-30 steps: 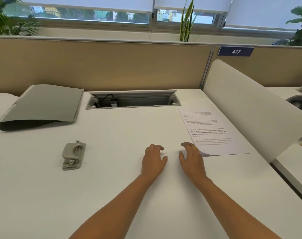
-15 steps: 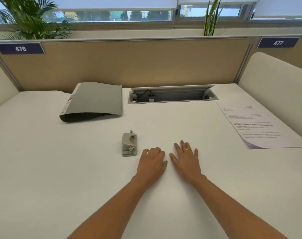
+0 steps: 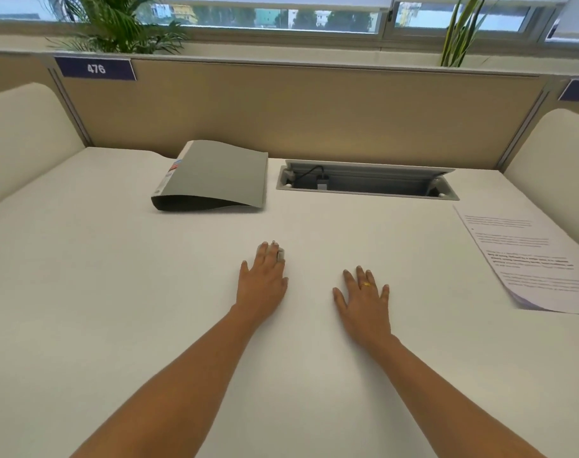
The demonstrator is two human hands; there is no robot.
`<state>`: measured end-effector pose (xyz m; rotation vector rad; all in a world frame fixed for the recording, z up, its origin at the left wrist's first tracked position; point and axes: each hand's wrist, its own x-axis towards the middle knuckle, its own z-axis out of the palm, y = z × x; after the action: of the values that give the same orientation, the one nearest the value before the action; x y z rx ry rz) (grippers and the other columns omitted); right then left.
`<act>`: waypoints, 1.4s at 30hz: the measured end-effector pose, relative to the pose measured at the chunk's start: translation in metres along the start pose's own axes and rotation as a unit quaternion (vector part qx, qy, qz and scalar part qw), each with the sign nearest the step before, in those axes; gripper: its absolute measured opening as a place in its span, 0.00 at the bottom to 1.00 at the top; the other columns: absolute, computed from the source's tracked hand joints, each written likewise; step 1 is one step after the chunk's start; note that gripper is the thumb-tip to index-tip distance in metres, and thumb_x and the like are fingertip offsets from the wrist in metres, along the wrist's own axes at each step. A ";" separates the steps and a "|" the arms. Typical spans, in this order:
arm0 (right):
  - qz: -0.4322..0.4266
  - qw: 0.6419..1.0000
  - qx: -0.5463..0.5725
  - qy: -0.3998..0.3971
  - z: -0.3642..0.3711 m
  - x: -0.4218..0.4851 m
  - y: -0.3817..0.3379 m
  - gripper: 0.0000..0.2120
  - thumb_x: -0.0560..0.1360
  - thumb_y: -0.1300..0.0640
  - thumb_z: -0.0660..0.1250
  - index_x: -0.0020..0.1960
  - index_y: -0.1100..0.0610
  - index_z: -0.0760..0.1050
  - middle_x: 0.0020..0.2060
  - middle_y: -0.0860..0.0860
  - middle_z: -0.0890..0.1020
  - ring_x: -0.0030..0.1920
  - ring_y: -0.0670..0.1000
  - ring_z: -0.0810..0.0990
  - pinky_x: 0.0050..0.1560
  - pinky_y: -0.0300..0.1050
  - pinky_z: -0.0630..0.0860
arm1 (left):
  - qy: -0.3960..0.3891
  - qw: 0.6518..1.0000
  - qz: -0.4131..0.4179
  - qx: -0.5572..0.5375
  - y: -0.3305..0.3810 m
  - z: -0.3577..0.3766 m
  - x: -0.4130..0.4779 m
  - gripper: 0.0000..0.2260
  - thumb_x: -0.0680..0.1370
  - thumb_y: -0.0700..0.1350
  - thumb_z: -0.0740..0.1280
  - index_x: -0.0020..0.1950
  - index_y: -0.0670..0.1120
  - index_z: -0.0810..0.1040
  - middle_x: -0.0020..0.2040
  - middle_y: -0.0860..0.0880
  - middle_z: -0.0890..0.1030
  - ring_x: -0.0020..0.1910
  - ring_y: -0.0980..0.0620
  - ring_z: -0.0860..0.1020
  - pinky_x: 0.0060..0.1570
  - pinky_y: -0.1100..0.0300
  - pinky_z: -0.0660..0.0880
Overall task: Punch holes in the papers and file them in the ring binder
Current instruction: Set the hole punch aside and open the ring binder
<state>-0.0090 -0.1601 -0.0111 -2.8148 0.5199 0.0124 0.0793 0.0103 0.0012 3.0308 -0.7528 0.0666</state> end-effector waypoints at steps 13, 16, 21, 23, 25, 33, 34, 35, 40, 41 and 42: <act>-0.056 0.998 -0.004 -0.017 0.017 0.020 -0.065 0.26 0.81 0.45 0.47 0.76 0.52 0.51 0.77 0.52 0.50 0.77 0.52 0.45 0.74 0.58 0.42 | 0.073 0.996 -0.044 0.009 -0.126 0.005 -0.030 0.24 0.70 0.41 0.70 0.66 0.47 0.74 0.69 0.46 0.72 0.68 0.40 0.70 0.53 0.38 0.74; -0.053 0.999 -0.002 -0.010 0.024 0.025 -0.089 0.25 0.81 0.45 0.47 0.76 0.52 0.52 0.76 0.52 0.51 0.77 0.52 0.46 0.74 0.58 0.43 | 0.077 0.995 -0.066 -0.007 -0.170 0.005 -0.035 0.22 0.72 0.40 0.68 0.66 0.46 0.73 0.70 0.46 0.71 0.69 0.39 0.68 0.53 0.38 0.73; -0.044 0.999 -0.002 -0.004 0.038 0.032 -0.141 0.25 0.81 0.46 0.48 0.76 0.52 0.52 0.76 0.52 0.51 0.77 0.52 0.46 0.74 0.58 0.44 | 0.071 0.992 -0.106 -0.018 -0.248 0.005 -0.039 0.20 0.78 0.41 0.60 0.70 0.47 0.68 0.75 0.48 0.62 0.75 0.42 0.58 0.61 0.40 0.68; -0.042 0.999 0.002 -0.002 0.045 0.036 -0.162 0.25 0.81 0.46 0.48 0.76 0.53 0.53 0.76 0.52 0.52 0.77 0.52 0.46 0.74 0.58 0.44 | 0.070 0.990 -0.122 -0.015 -0.281 0.007 -0.042 0.21 0.78 0.42 0.59 0.72 0.48 0.65 0.76 0.50 0.59 0.75 0.43 0.55 0.63 0.41 0.66; -0.037 0.999 0.007 0.000 0.051 0.040 -0.181 0.25 0.81 0.46 0.48 0.75 0.53 0.54 0.76 0.53 0.52 0.77 0.52 0.47 0.74 0.59 0.44 | 0.072 0.987 -0.140 -0.020 -0.313 0.008 -0.046 0.21 0.79 0.42 0.58 0.72 0.48 0.64 0.76 0.50 0.58 0.76 0.43 0.54 0.64 0.41 0.65; -0.001 1.000 0.008 0.014 0.069 0.054 -0.232 0.25 0.80 0.46 0.49 0.75 0.52 0.55 0.76 0.53 0.53 0.76 0.53 0.47 0.74 0.60 0.44 | 0.073 0.986 -0.148 -0.024 -0.420 0.004 -0.050 0.20 0.78 0.39 0.60 0.70 0.45 0.68 0.75 0.48 0.61 0.74 0.39 0.57 0.61 0.38 0.68; 0.002 1.000 0.010 0.016 0.070 0.055 -0.236 0.25 0.80 0.46 0.49 0.75 0.52 0.55 0.76 0.53 0.54 0.76 0.53 0.47 0.74 0.60 0.44 | 0.070 0.986 -0.151 -0.021 -0.428 0.005 -0.050 0.20 0.78 0.39 0.60 0.70 0.46 0.68 0.75 0.48 0.61 0.74 0.39 0.57 0.62 0.38 0.68; 0.005 1.000 0.011 0.020 0.071 0.056 -0.240 0.25 0.80 0.46 0.49 0.75 0.53 0.55 0.76 0.53 0.54 0.76 0.53 0.48 0.74 0.60 0.45 | 0.069 0.986 -0.153 -0.020 -0.436 0.004 -0.050 0.20 0.78 0.39 0.60 0.70 0.46 0.68 0.75 0.48 0.61 0.75 0.39 0.57 0.62 0.38 0.67; 0.024 0.999 0.004 0.028 0.075 0.062 -0.254 0.25 0.80 0.46 0.49 0.75 0.53 0.56 0.76 0.54 0.54 0.76 0.54 0.48 0.73 0.60 0.45 | 0.077 0.986 -0.146 -0.019 -0.464 0.004 -0.053 0.20 0.77 0.38 0.62 0.69 0.45 0.69 0.74 0.47 0.64 0.73 0.37 0.60 0.58 0.37 0.70; 0.026 0.999 0.004 0.029 0.075 0.063 -0.257 0.25 0.80 0.46 0.49 0.75 0.53 0.56 0.76 0.54 0.54 0.76 0.54 0.48 0.73 0.60 0.45 | 0.075 0.987 -0.143 -0.016 -0.468 0.004 -0.054 0.20 0.77 0.38 0.62 0.70 0.45 0.69 0.74 0.46 0.65 0.73 0.37 0.60 0.59 0.37 0.69; 0.027 0.999 0.004 0.030 0.075 0.064 -0.259 0.25 0.80 0.46 0.49 0.75 0.53 0.56 0.76 0.54 0.54 0.76 0.54 0.48 0.73 0.60 0.45 | 0.074 0.987 -0.140 -0.012 -0.471 0.004 -0.055 0.20 0.77 0.38 0.62 0.70 0.45 0.69 0.74 0.47 0.65 0.73 0.38 0.60 0.60 0.36 0.68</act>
<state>0.1448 0.0703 -0.0174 -2.8002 0.6068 -0.0639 0.2515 0.4518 -0.0084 3.0308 -0.3105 0.2714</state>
